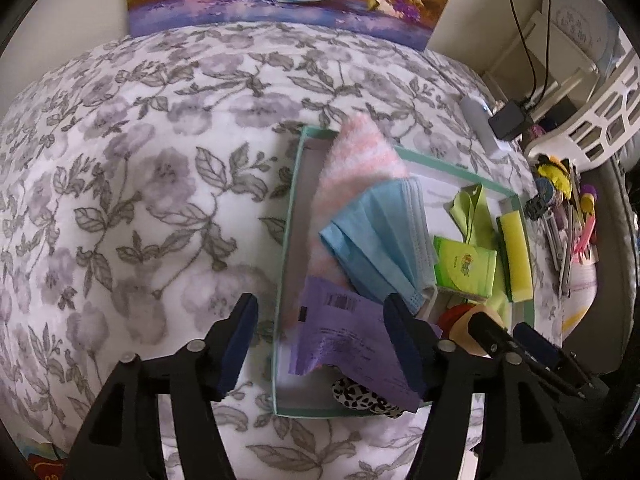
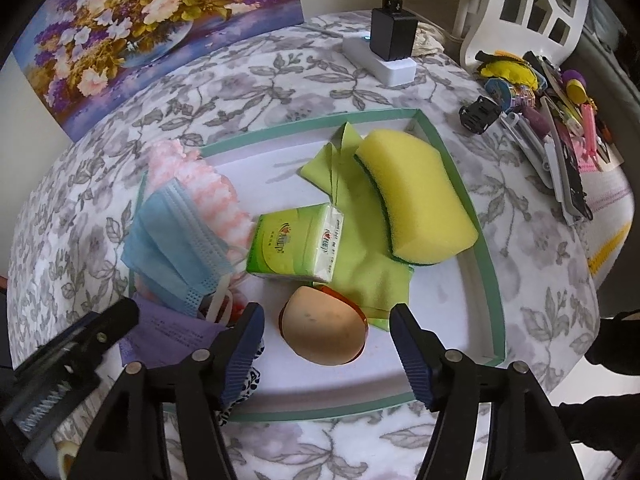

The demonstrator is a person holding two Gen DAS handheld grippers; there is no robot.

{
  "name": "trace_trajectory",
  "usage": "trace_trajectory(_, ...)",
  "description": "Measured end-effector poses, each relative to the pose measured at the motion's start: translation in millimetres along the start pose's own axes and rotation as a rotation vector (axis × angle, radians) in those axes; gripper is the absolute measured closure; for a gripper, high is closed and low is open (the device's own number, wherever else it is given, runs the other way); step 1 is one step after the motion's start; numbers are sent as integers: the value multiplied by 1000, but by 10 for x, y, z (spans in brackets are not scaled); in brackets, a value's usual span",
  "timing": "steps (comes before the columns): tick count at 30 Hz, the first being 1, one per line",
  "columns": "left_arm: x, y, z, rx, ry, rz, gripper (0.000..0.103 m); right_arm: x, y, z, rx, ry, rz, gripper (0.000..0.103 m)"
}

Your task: Organize soft objects

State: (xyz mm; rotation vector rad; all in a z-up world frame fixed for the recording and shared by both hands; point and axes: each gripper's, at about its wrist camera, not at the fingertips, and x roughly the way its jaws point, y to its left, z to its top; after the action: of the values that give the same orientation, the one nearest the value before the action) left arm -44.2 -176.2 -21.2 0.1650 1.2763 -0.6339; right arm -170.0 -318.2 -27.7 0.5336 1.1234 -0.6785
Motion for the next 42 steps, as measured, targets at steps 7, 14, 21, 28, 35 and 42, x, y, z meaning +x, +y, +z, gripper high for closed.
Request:
trace_trajectory(7, -163, 160, 43, -36, -54, 32, 14, -23, 63, -6, -26, -9, -2, 29)
trace_trajectory(14, -241, 382, 34, -54, -97, 142, 11, -73, 180, -52, -59, -20, 19, 11)
trace_trajectory(21, -332, 603, -30, -83, -120, 211, 5, -133, 366, -167, -112, -45, 19, 0)
trace_trajectory(28, -483, 697, -188, -75, -121, 242, 5, -207, 542, -359, -174, -67, 5, 0)
trace_trajectory(35, -620, 805, -399, -47, -119, 299, 5, -264, 584, -542, -189, -79, 3, 0)
trace_trajectory(42, -694, 815, -611, 0, -125, 378, 5, -333, 606, -725, -203, -93, 5, 0)
